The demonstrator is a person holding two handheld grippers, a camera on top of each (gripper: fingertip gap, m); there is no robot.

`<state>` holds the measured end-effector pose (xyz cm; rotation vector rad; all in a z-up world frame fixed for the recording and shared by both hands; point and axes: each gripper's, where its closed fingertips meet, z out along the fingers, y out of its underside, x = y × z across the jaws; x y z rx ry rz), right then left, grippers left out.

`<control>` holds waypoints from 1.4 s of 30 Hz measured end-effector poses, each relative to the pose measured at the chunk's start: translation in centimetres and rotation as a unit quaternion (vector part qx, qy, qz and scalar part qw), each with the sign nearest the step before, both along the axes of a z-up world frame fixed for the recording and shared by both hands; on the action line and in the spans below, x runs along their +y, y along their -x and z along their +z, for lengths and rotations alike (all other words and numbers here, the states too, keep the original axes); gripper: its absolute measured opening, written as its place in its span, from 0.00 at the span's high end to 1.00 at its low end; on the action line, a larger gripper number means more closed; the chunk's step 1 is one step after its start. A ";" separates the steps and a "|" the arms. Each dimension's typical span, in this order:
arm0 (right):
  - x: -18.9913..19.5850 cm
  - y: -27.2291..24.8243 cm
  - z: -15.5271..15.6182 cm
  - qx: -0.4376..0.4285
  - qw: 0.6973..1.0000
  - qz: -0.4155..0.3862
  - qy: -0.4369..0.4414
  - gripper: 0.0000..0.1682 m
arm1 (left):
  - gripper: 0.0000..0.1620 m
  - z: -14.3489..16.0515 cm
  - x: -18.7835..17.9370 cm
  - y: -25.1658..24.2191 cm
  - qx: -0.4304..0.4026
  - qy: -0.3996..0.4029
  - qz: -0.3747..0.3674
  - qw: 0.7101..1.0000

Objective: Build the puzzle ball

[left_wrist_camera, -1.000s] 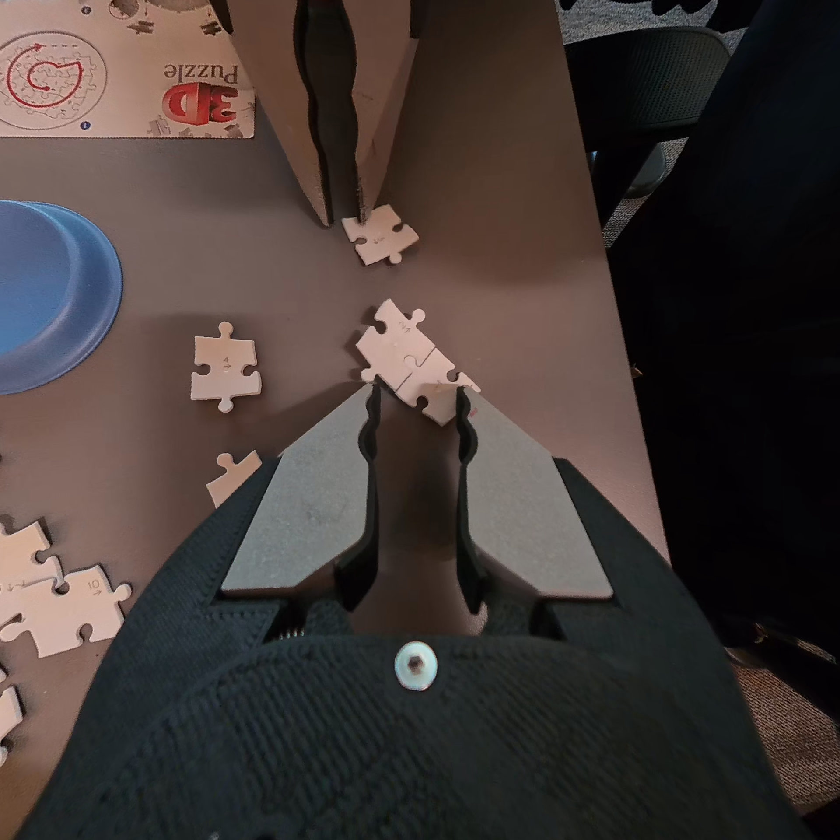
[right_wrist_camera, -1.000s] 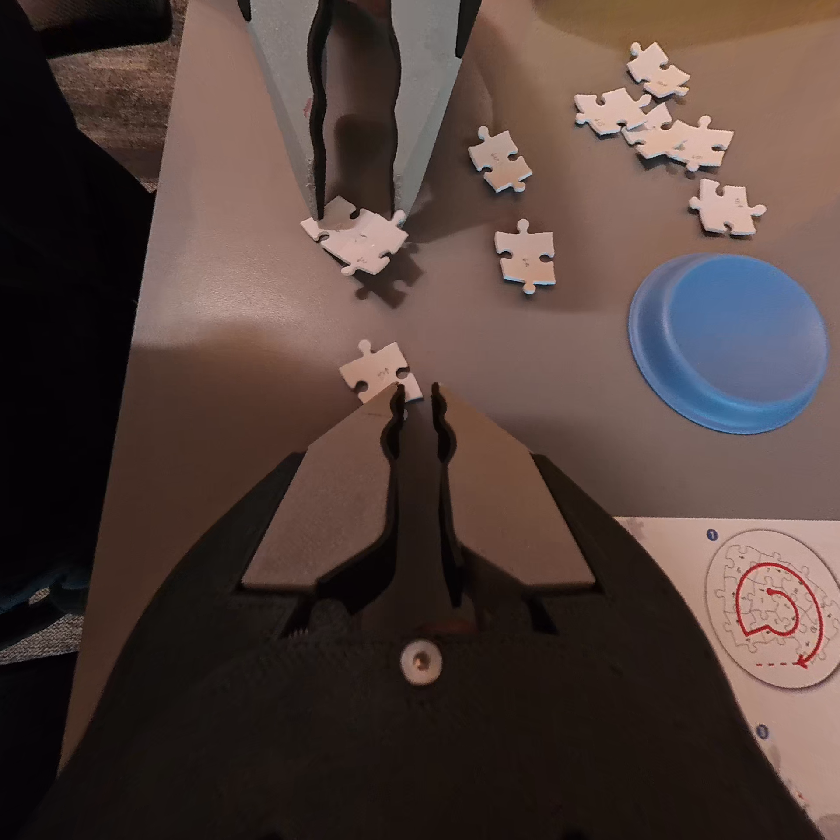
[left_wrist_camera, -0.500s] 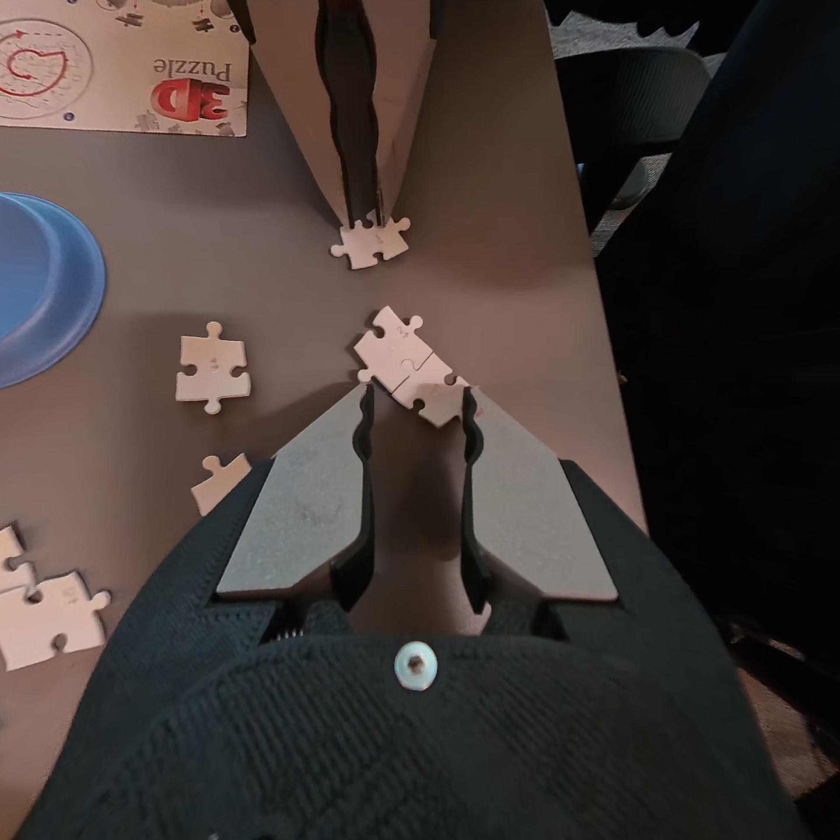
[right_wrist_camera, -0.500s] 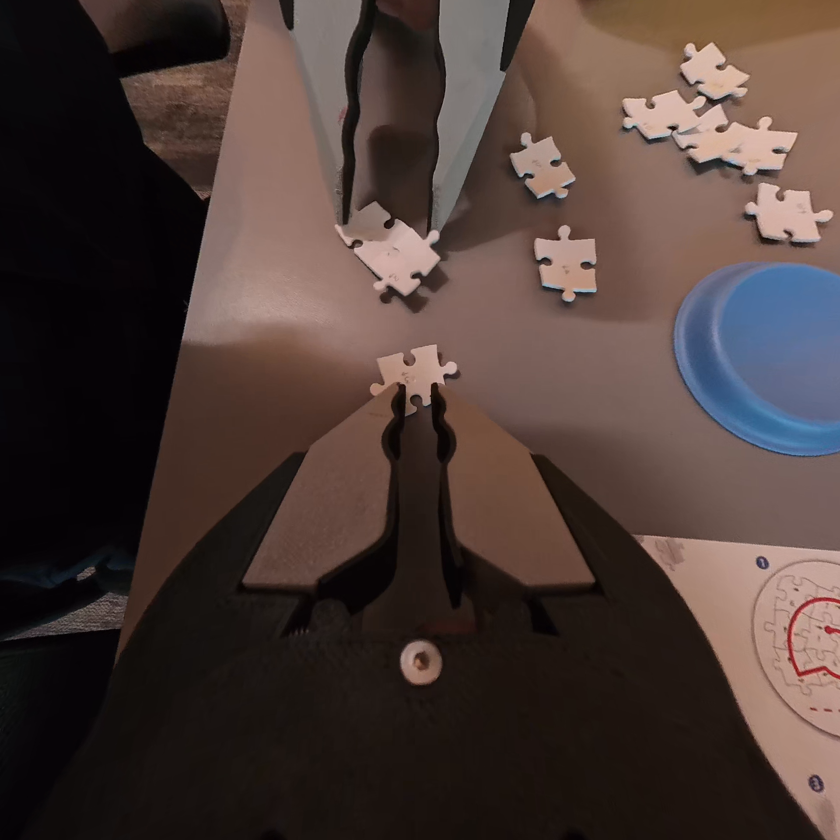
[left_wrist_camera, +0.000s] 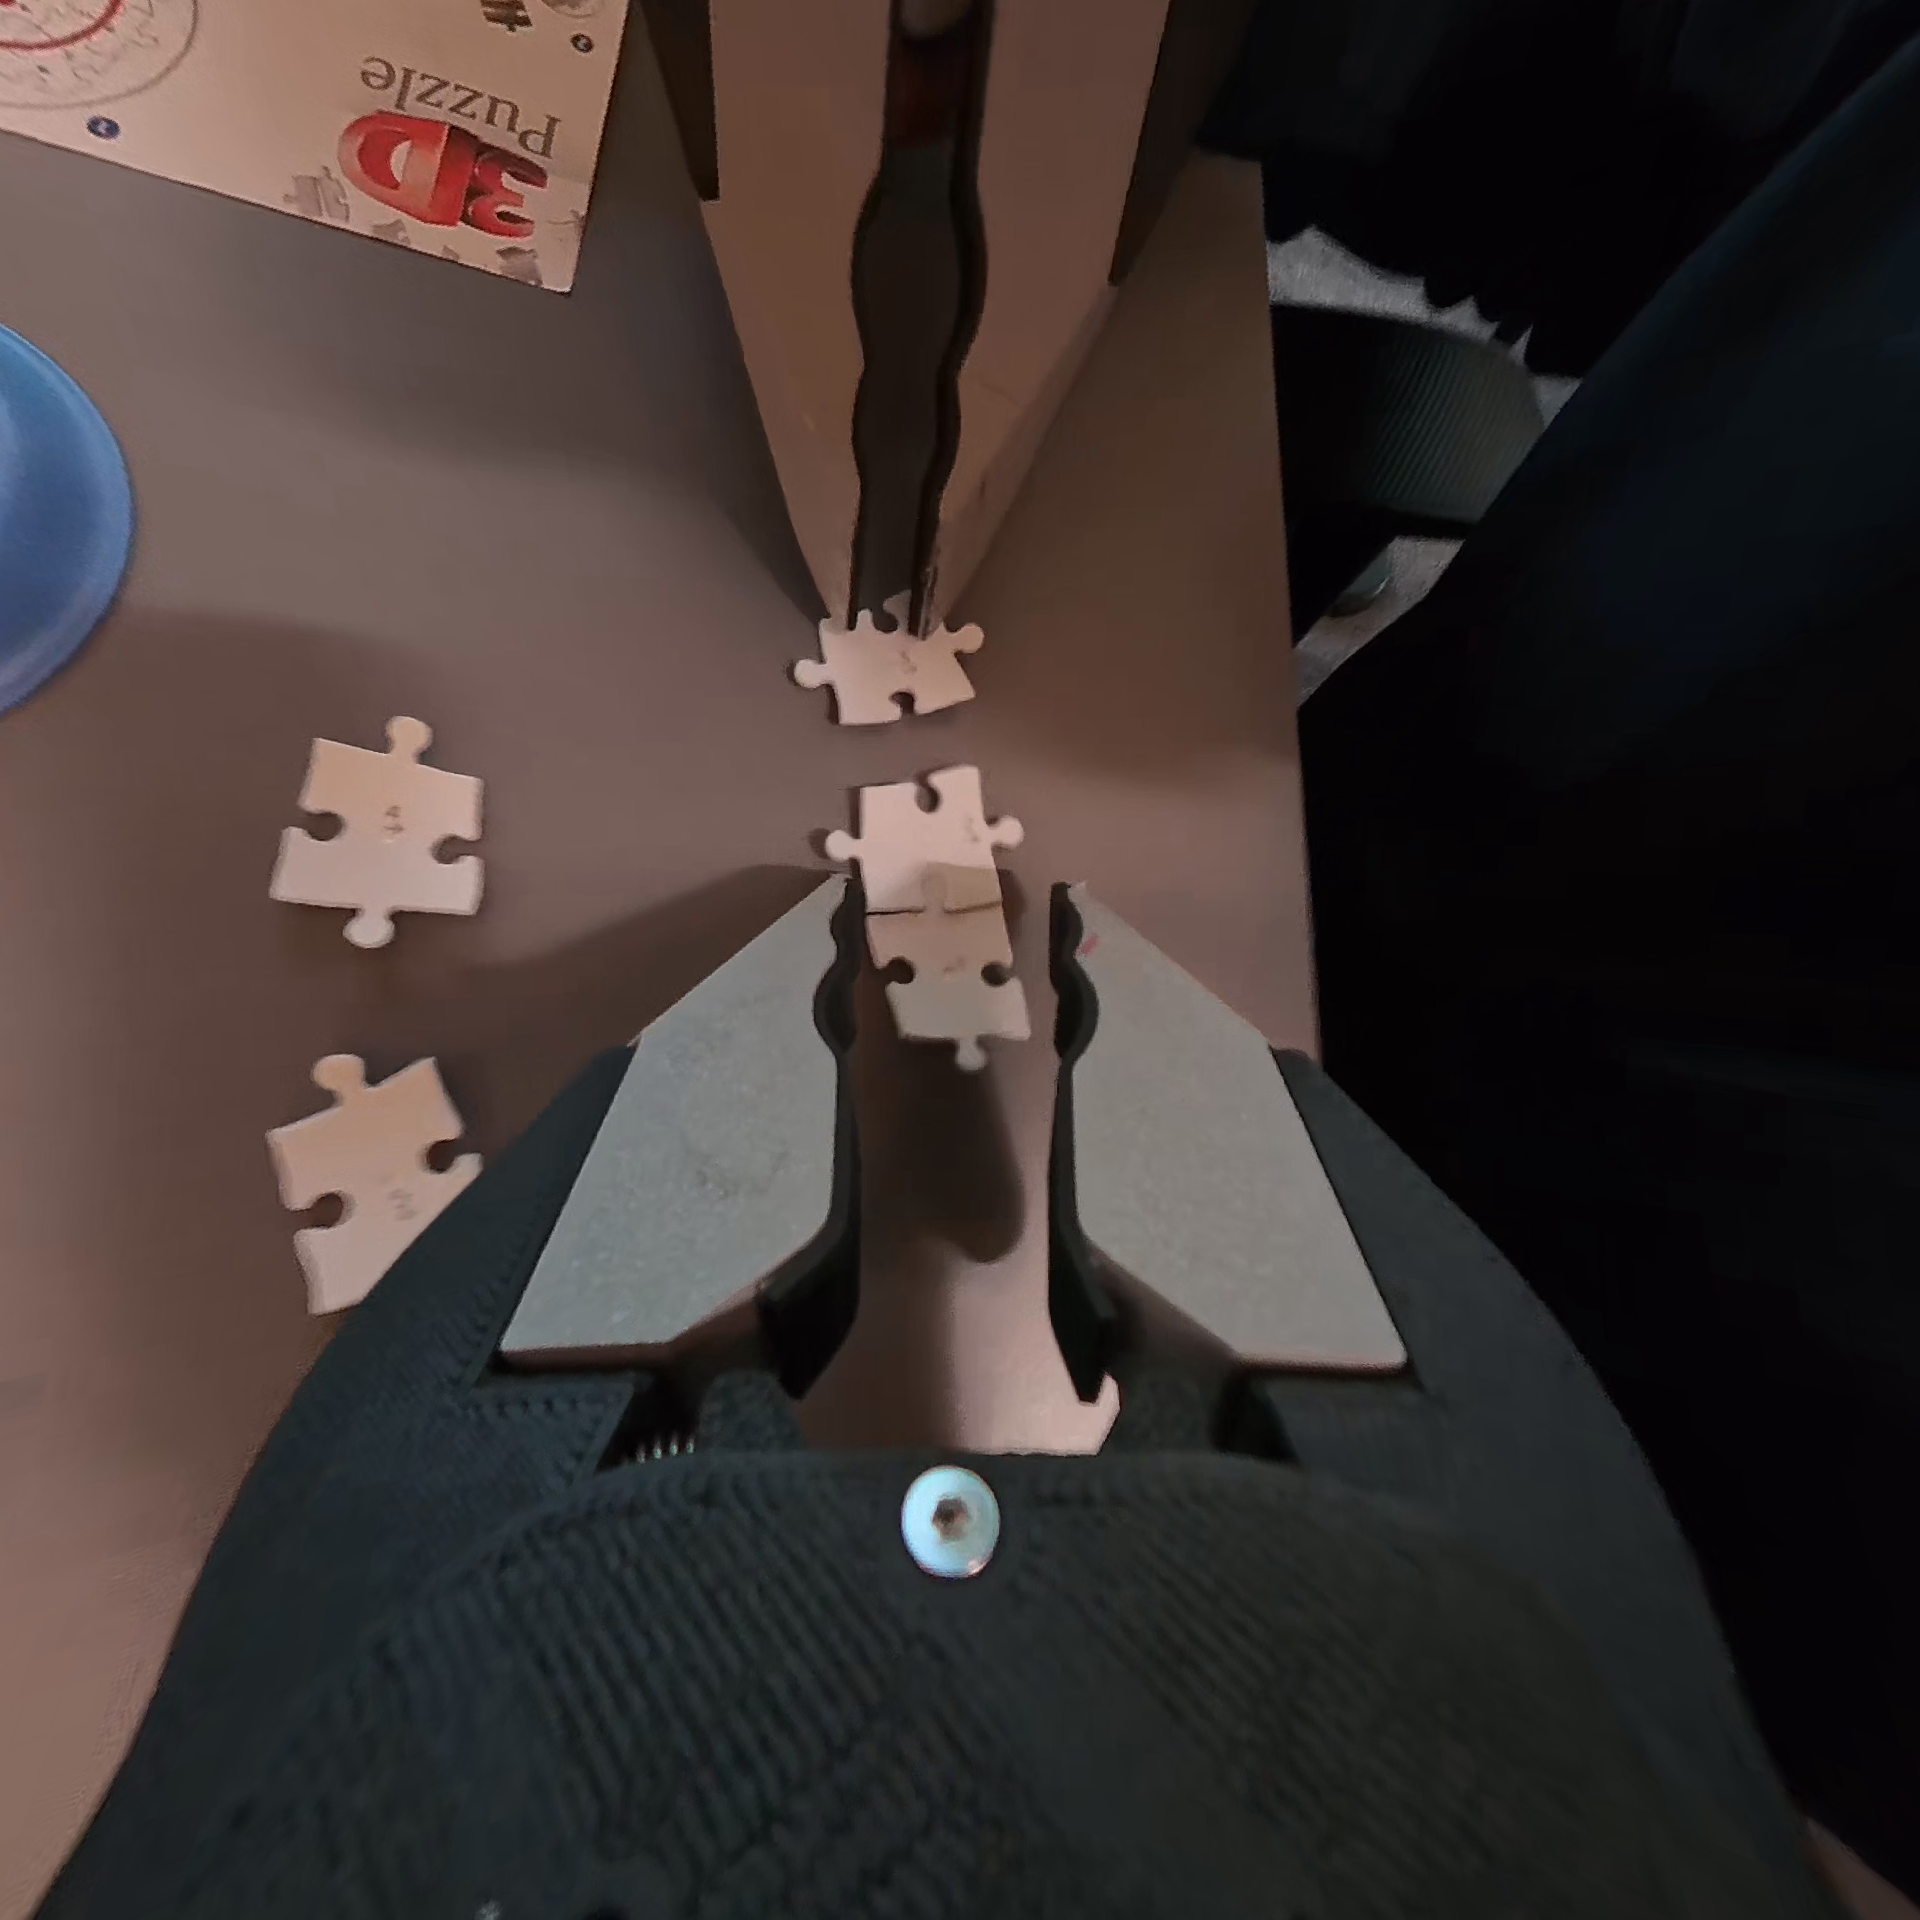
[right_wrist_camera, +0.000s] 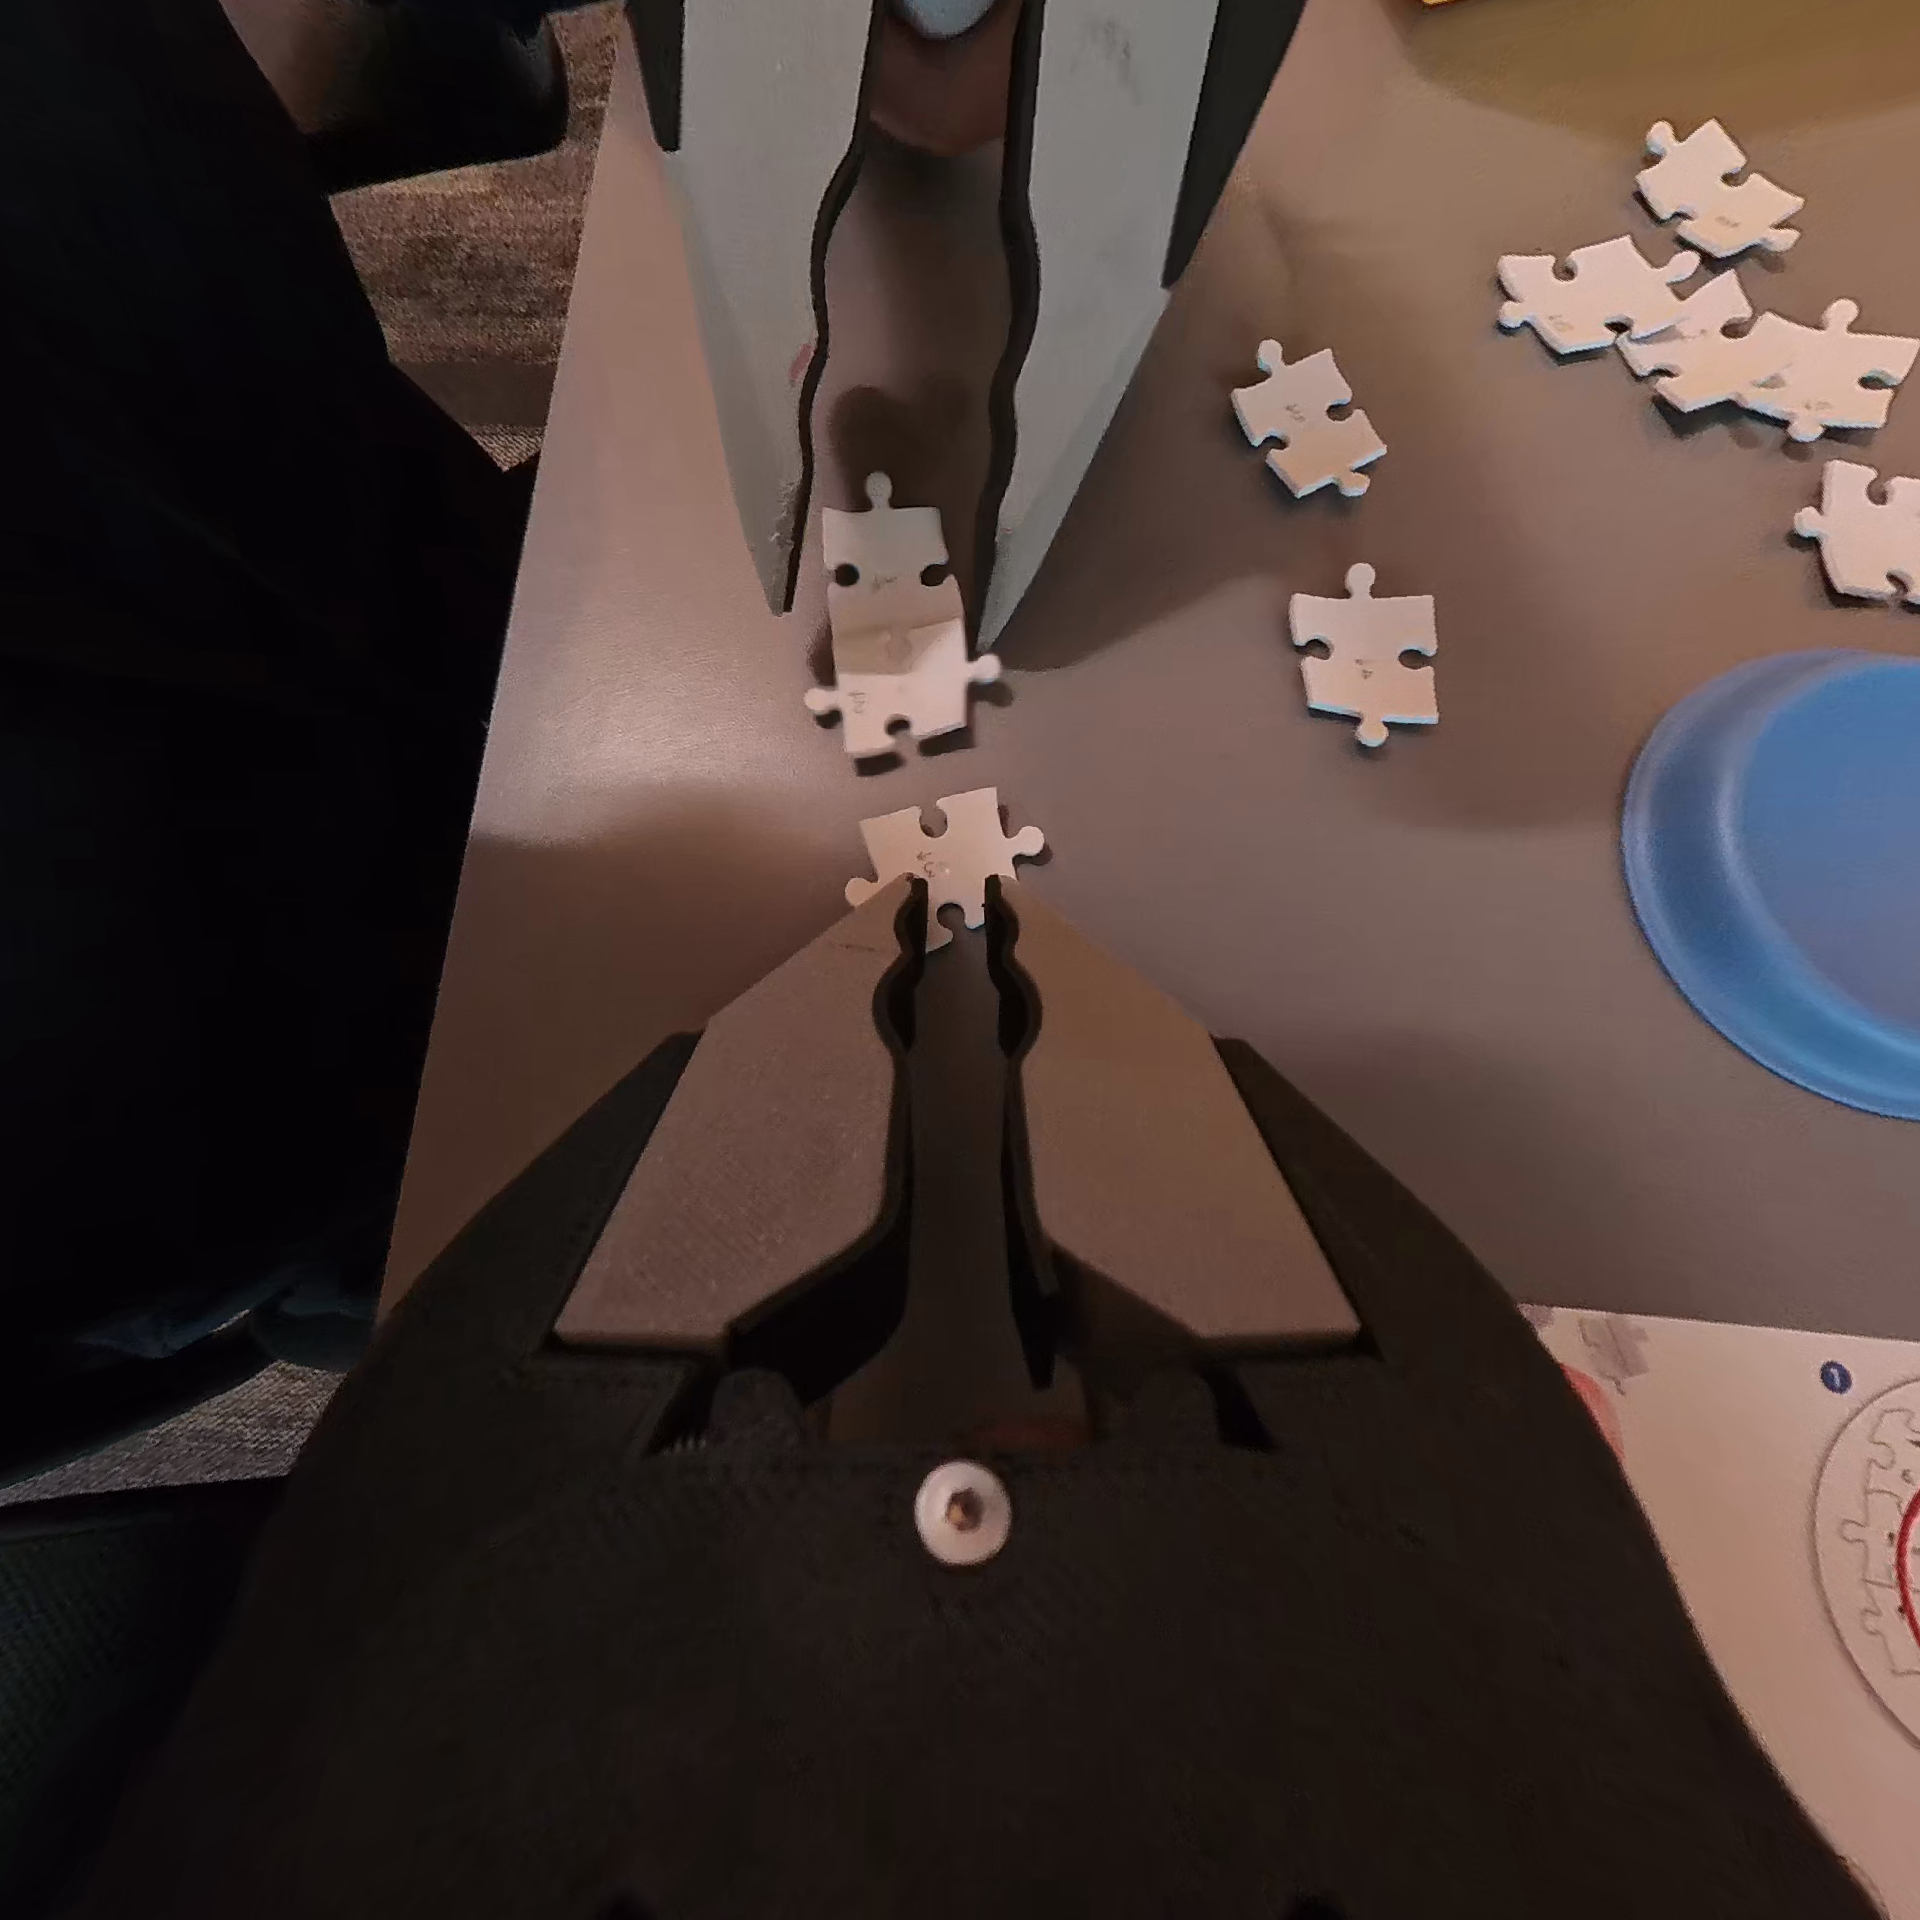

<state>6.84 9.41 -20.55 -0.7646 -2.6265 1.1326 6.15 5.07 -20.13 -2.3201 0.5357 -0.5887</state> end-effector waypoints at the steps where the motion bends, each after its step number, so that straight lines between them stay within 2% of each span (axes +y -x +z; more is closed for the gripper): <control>1: -0.1 0.0 0.0 -0.001 1.000 -0.001 -0.001 0.95 | 0.80 0.0 -0.1 -0.2 -0.008 0.002 0.005 1.000; 11: -0.3 -0.4 0.0 0.007 1.000 0.005 -0.011 0.95 | 0.79 0.7 -2.1 0.6 -0.012 0.011 0.063 0.998; 27: -1.2 -0.6 0.2 0.028 1.000 0.002 -0.003 0.94 | 0.80 0.4 -2.0 -1.0 0.017 0.009 0.084 0.996; 31: -1.4 -0.6 0.9 0.033 0.999 0.007 0.017 0.89 | 0.80 1.3 -1.7 -0.4 0.011 -0.004 0.094 0.995; 34: -1.4 -0.5 1.2 0.044 0.999 0.008 0.021 0.81 | 0.80 1.6 -1.5 0.1 0.012 -0.011 0.099 0.995; 42: -1.6 -1.0 0.7 0.044 0.996 0.072 0.025 0.75 | 0.80 1.8 -1.3 0.6 -0.031 -0.039 0.092 0.994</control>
